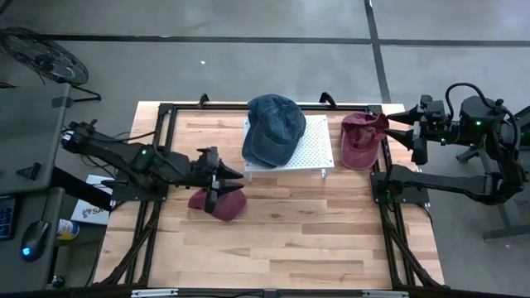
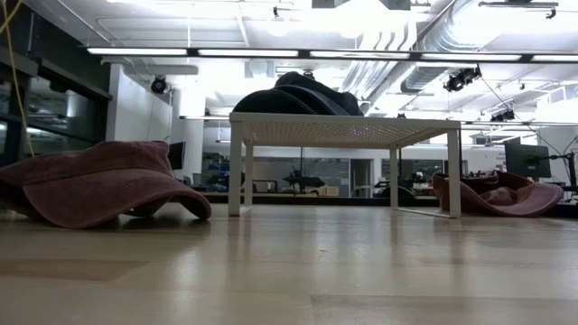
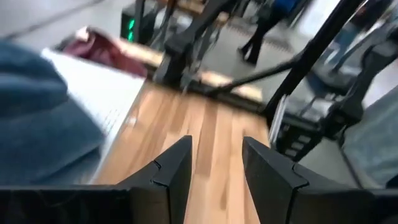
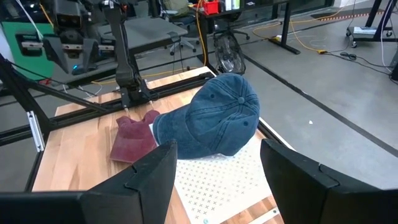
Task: Pick & Place hat
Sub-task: Put the right red cap on the shelf
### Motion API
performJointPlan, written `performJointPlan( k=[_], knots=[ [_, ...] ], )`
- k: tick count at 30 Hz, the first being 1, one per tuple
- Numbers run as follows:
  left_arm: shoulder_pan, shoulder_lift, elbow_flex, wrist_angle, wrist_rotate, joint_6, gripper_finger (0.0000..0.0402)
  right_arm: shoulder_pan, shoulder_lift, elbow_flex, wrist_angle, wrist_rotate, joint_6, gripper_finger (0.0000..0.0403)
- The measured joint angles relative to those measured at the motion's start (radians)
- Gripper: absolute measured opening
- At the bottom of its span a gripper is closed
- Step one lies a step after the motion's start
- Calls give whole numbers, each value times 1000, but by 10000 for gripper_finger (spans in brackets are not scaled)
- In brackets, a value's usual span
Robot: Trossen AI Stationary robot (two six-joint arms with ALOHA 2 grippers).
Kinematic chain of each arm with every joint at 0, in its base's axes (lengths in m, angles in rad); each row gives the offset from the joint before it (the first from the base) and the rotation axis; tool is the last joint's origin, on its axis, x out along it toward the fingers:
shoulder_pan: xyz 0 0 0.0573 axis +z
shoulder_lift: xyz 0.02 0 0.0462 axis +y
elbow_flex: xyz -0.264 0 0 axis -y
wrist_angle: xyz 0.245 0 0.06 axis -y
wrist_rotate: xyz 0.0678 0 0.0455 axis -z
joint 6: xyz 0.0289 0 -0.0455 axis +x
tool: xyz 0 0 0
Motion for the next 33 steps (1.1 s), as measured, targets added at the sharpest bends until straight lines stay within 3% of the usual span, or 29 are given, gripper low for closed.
performJointPlan(
  k=[7, 15, 22, 29, 33],
  knots=[
    [0, 114, 109, -301, 100, -156, 140, 0, 0, 0, 0, 0, -16, 226],
    [-55, 256, 113, -333, 179, -285, 140, 0, 0, 0, 0, 0, -20, 226],
    [-107, 330, 113, -369, 138, -397, 140, 0, 13, 0, 0, 90, -56, 226],
    [-104, 348, 113, -479, 46, -389, 140, 0, 26, 0, -18, 163, -60, 226],
    [-104, 348, 113, -515, -10, -356, 140, 0, 34, 0, -83, 276, -58, 226]
  ],
)
